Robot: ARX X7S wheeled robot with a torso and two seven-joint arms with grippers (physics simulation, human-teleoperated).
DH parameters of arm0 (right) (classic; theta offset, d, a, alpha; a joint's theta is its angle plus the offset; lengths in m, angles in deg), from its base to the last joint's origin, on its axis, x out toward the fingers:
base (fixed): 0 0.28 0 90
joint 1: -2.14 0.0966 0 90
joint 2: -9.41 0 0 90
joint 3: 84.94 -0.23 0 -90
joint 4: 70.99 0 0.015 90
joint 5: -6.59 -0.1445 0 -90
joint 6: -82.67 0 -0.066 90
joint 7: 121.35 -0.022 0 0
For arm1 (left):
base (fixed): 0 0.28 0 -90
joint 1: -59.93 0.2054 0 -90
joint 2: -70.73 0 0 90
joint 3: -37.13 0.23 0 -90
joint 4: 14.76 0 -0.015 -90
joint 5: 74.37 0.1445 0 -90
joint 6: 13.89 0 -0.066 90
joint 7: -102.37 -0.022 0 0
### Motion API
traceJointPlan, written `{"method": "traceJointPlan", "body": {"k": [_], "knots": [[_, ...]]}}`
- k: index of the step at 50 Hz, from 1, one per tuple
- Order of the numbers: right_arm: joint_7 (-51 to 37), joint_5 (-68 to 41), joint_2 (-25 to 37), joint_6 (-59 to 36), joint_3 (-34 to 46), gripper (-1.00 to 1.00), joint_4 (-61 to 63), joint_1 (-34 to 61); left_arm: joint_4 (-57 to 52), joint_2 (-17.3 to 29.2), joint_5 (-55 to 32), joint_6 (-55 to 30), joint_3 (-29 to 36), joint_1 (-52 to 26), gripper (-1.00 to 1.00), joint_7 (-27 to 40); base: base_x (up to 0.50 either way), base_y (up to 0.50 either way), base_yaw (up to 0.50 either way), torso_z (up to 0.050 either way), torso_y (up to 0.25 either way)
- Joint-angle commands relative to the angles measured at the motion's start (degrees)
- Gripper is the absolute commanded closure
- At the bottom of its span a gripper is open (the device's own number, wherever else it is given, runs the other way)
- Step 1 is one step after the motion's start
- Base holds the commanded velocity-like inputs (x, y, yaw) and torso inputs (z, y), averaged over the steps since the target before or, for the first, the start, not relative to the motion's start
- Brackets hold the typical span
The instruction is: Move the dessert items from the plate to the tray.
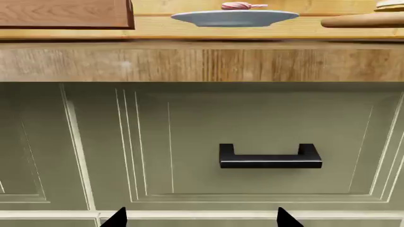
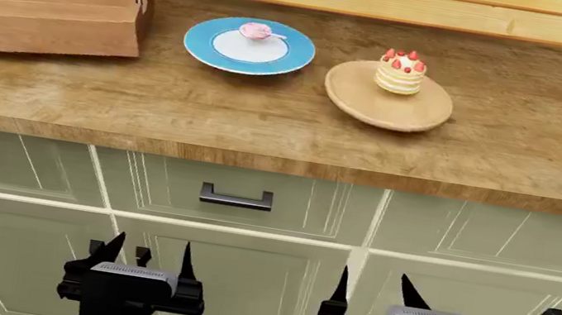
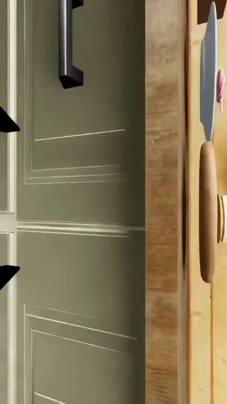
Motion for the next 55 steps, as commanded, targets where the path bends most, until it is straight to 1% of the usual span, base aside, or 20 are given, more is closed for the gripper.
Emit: {"method": "traceJointPlan", "body": {"k": [1, 2, 5, 6, 8, 12, 42, 45, 47, 49, 50, 51, 53, 55], "knots": [[-2.1, -0.5, 0.8, -0.5, 0.8, -1.00, 0.4, 0.0, 1.5, 0.9, 1.2, 5.6, 0.6, -0.4, -1.00, 3.4, 0.00, 0.00, 0.00, 0.000, 0.000], [-3.1, -0.4, 1.0, -0.9, 0.9, -1.00, 0.5, 0.1, 1.5, 1.1, 1.6, 6.9, 0.5, -0.5, -1.00, 4.8, 0.00, 0.00, 0.00, 0.000, 0.000], [-4.0, -0.7, 1.7, -1.2, 1.7, -1.00, 0.7, 0.2, 0.9, 2.1, 3.0, 8.4, 1.9, 0.2, -1.00, 5.7, 0.00, 0.00, 0.00, 0.000, 0.000], [-4.0, -1.0, 1.9, -1.1, 2.0, -1.00, 0.7, 0.2, 0.9, 2.2, 2.5, 10.7, 2.0, 0.7, -1.00, 5.8, 0.00, 0.00, 0.00, 0.000, 0.000], [-4.2, -1.2, 2.3, -0.7, 2.4, -1.00, 0.6, 0.1, -0.8, 2.4, -1.3, 9.2, 1.8, 1.3, -1.00, 4.3, 0.00, 0.00, 0.00, 0.000, 0.000], [-4.5, -1.9, 2.8, -0.1, 2.9, -1.00, 0.5, 0.0, -2.6, 3.1, -3.8, 8.5, 1.9, 1.9, -1.00, 3.9, 0.00, 0.00, 0.00, 0.050, 0.007], [-6.5, -4.5, 5.1, 1.8, 5.7, -1.00, 0.0, -0.3, -3.6, 6.2, -5.8, 11.6, 5.4, 3.0, -1.00, 4.7, 0.00, 0.00, 0.00, 0.050, 0.008], [-6.7, -4.7, 5.3, 1.8, 6.0, -1.00, 0.2, -0.4, -3.8, 6.5, -6.1, 11.7, 5.5, 3.0, -1.00, 4.7, 0.00, 0.00, 0.00, 0.050, 0.008], [-6.8, -4.9, 5.6, 1.6, 6.1, -1.00, 0.7, -0.5, -3.9, 6.6, -6.9, 10.1, 5.5, 2.6, -1.00, 4.8, 0.00, 0.00, 0.00, 0.050, 0.009], [-7.3, -4.8, 6.6, -0.7, 5.6, -1.00, 4.3, 0.0, -5.1, 7.2, -4.9, 6.1, 5.4, 0.6, -1.00, 6.6, 0.00, 0.00, 0.00, 0.004, 0.000], [-7.5, -4.8, 7.8, -4.7, 5.0, -1.00, 9.1, 1.4, -6.6, 7.4, -5.2, 2.3, 4.6, -1.8, -1.00, 7.5, 0.00, 0.00, 0.00, 0.000, 0.000], [-7.3, -5.3, 9.5, -11.4, 4.2, -1.00, 14.4, 4.7, -7.9, 7.7, -4.8, -1.8, 3.6, -5.7, -1.00, 9.0, 0.00, 0.00, 0.00, 0.000, 0.000], [-5.8, -6.7, 13.1, -25.4, 2.9, -1.00, 19.7, 15.6, -8.2, 8.5, -5.0, -9.5, 2.5, -16.1, -1.00, 9.8, 0.00, 0.00, 0.00, 0.000, 0.000], [-4.2, -7.7, 15.7, -34.9, 2.4, -1.00, 17.8, 27.0, -4.4, 9.0, -6.0, -14.9, 1.5, -26.7, -1.00, 9.8, 0.00, 0.00, 0.00, 0.000, 0.000]]}}
